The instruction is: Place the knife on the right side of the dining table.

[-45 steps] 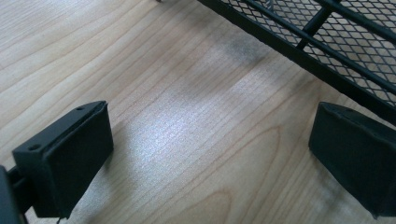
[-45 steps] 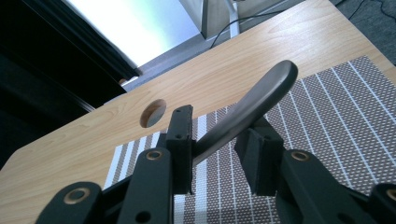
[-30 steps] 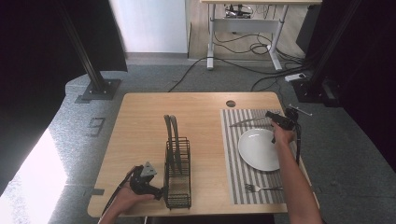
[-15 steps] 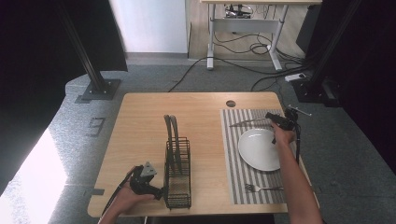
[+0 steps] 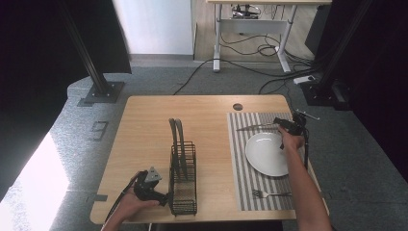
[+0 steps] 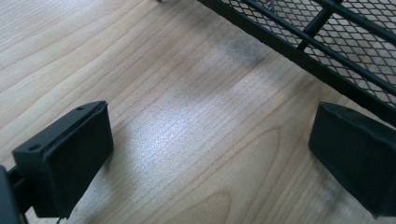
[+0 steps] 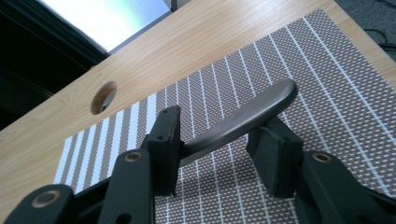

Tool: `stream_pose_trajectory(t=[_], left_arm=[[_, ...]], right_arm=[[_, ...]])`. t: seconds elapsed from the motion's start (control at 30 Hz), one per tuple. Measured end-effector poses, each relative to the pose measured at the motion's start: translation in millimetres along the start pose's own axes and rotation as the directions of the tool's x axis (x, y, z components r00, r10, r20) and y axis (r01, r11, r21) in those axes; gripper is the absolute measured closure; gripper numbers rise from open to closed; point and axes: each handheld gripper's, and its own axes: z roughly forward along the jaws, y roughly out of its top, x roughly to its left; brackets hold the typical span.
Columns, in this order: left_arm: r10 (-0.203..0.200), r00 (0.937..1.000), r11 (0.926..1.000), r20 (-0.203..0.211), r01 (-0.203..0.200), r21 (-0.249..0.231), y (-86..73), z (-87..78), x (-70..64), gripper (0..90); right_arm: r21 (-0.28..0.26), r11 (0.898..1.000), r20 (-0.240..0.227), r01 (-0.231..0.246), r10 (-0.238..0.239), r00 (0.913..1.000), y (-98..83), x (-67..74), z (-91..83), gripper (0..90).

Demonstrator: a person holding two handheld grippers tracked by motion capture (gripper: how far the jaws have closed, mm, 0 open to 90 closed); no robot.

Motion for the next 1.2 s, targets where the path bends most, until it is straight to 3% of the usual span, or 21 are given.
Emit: stream_pose_trajectory(t=[0.8,0.97,1.2], left_arm=[[0.000,1.0000,1.0000,0.000,0.000,-0.001,0.1,0.1,0.0,0.0],[0.000,1.0000,1.0000,0.000,0.000,0.000,0.2,0.2,0.0,0.0],[-0.001,1.0000,1.0000,-0.001,0.001,0.000,0.2,0.2,-0.1,0.0]], right_arm=[[0.041,0.999,0.052,-0.016,0.014,0.9985,-2.2,-4.9,3.3,47.8],[0.057,0.998,0.079,0.033,-0.038,0.9961,-1.9,-3.7,1.6,47.9],[0.048,0.999,0.073,0.026,-0.030,0.9969,1.4,-5.7,-2.8,47.0]])
